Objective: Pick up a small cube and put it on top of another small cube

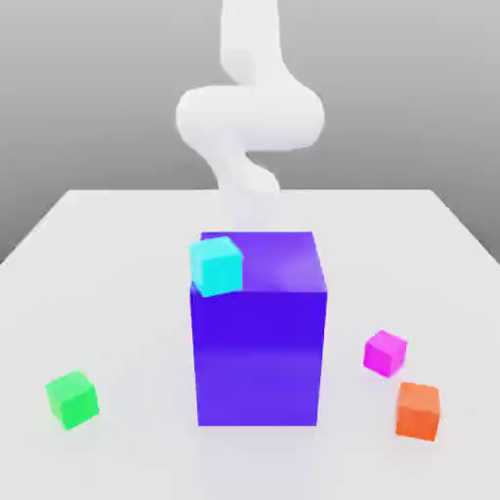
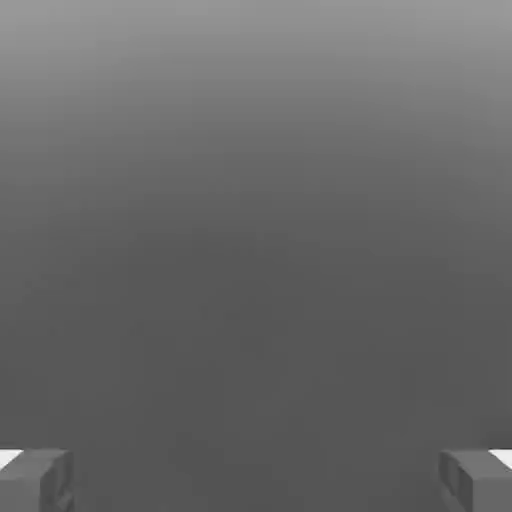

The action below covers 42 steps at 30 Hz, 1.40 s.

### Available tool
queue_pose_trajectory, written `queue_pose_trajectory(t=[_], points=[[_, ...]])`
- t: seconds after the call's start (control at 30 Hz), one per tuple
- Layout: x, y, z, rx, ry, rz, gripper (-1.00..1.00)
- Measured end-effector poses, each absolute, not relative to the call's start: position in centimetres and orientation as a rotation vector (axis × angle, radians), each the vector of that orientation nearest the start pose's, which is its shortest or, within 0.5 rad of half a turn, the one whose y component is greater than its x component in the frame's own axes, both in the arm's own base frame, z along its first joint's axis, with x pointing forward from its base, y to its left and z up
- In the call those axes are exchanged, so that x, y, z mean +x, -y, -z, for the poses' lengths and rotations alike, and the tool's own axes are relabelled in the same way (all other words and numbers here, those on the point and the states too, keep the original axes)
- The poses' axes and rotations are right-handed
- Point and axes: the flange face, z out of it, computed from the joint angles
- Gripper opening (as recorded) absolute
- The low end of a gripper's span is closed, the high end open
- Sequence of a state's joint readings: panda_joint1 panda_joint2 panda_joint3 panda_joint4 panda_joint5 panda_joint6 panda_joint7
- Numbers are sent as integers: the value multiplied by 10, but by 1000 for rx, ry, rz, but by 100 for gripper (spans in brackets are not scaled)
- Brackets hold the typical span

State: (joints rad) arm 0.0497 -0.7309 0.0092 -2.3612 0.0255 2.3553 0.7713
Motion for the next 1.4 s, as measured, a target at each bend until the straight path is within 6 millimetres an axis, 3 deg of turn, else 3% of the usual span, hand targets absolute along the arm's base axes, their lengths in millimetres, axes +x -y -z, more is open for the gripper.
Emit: queue_pose_trajectory(t=[0.13, 0.3, 0.5, 0.63, 0.7, 0.93, 0.97, 1.2, 1.4], points=[[407, -77, -562, -2650, -790, 722, 0], [403, -145, -437, -2813, -570, 487, 0], [344, -202, -301, -2988, -283, 230, 0], [284, -216, -225, -3094, -77, 75, 0], [259, -217, -196, -3131, 12, 20, 0], [253, -216, -137, -3139, 32, -1, 0], [252, -216, -130, -3140, 32, -2, -100], [252, -216, -128, -3140, 32, 0, -100], [253, -217, -171, -3141, 35, 1, -100]])
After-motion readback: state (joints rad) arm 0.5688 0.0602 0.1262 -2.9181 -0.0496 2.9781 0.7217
